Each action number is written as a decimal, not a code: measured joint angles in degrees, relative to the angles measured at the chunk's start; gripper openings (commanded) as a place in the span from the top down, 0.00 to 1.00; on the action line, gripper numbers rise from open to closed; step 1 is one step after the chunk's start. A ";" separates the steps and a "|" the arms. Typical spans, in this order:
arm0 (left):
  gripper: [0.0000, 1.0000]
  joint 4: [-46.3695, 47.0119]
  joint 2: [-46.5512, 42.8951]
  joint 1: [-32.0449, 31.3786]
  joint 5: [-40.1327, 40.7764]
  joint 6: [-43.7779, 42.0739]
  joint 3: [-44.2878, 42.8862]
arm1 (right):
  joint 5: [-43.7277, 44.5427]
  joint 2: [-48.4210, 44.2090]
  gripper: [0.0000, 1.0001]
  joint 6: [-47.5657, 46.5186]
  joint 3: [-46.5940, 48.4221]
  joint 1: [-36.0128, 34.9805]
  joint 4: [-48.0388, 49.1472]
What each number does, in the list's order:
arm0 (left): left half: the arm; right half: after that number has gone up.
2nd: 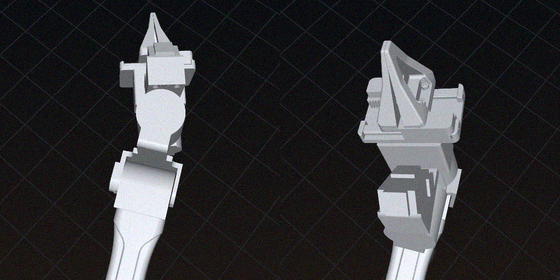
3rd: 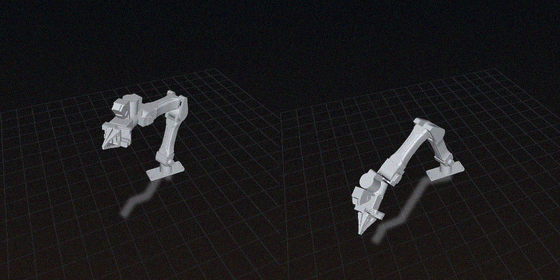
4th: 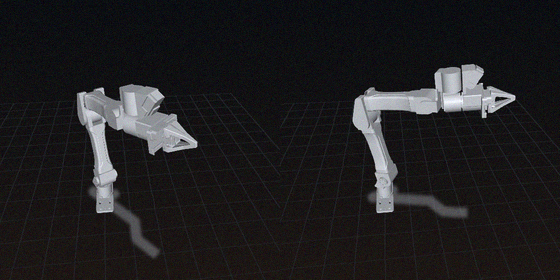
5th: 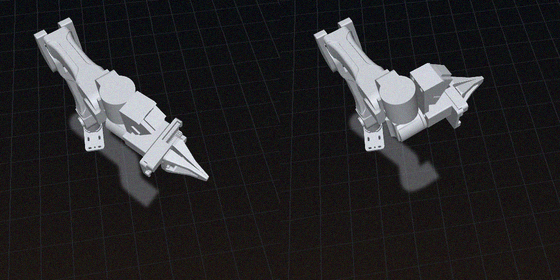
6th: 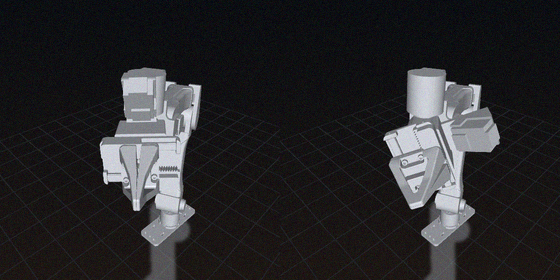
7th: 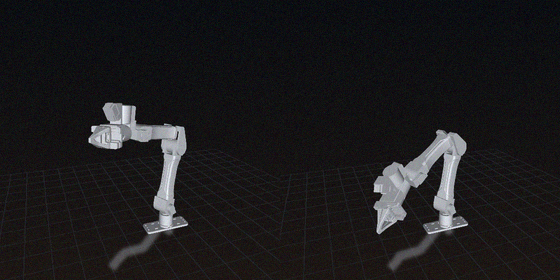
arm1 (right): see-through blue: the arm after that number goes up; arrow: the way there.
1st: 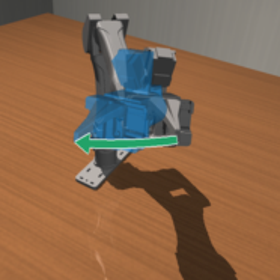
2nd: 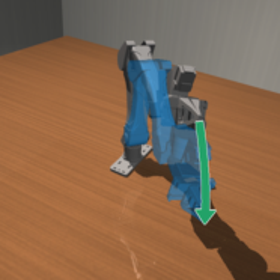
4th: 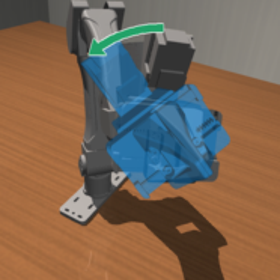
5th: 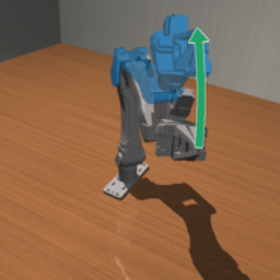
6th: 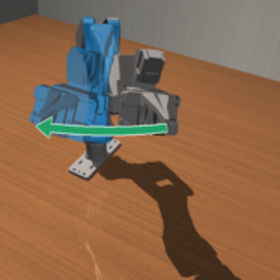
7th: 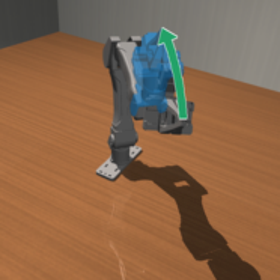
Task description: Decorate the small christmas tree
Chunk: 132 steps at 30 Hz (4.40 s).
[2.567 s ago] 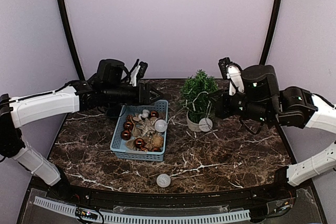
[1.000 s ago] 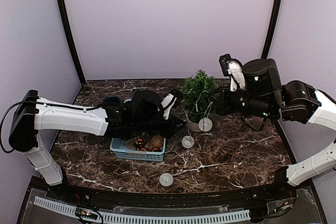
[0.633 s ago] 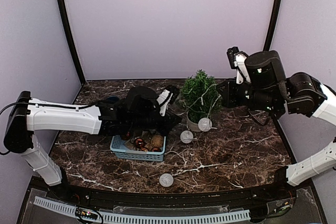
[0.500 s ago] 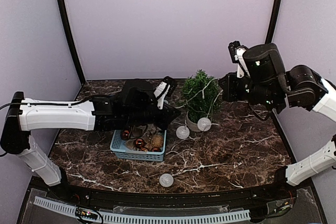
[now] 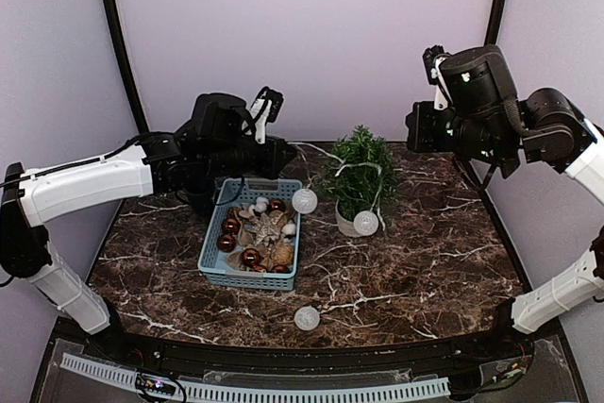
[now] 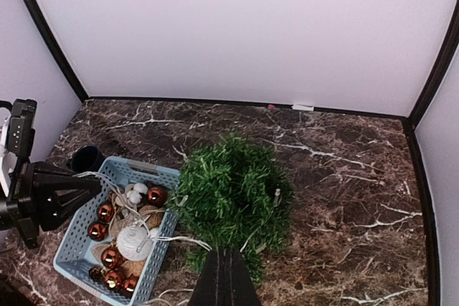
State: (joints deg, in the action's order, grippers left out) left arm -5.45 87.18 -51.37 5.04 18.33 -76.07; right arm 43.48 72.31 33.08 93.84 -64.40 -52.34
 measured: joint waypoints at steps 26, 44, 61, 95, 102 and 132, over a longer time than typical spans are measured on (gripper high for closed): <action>1.00 -3.41 7.39 6.64 -13.14 -7.06 -10.51 | -25.55 -5.60 0.41 -0.52 -48.09 2.54 41.97; 1.00 -4.20 7.39 6.64 -13.79 -7.15 -10.51 | -34.56 -5.99 0.40 9.29 -80.32 14.97 78.14; 1.00 -4.55 7.39 6.64 -14.69 -7.13 -10.51 | -43.87 10.32 0.49 2.73 -73.85 19.96 91.32; 1.00 -4.35 5.20 6.64 -12.90 -7.69 -6.38 | -49.66 -4.15 1.00 3.37 -76.39 15.89 84.02; 1.00 -3.34 2.64 6.64 -13.49 -8.55 -1.66 | -47.34 -14.73 1.00 5.27 -81.15 13.09 74.93; 1.00 -5.77 1.22 8.92 -14.27 -7.19 -8.31 | -18.21 -30.29 1.00 5.16 -37.18 1.29 19.80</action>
State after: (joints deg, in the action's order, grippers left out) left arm -11.22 88.40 -42.46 -9.23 11.14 -84.38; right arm 25.28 42.02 38.24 56.66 -63.11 -32.53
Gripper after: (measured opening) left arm 0.024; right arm 0.036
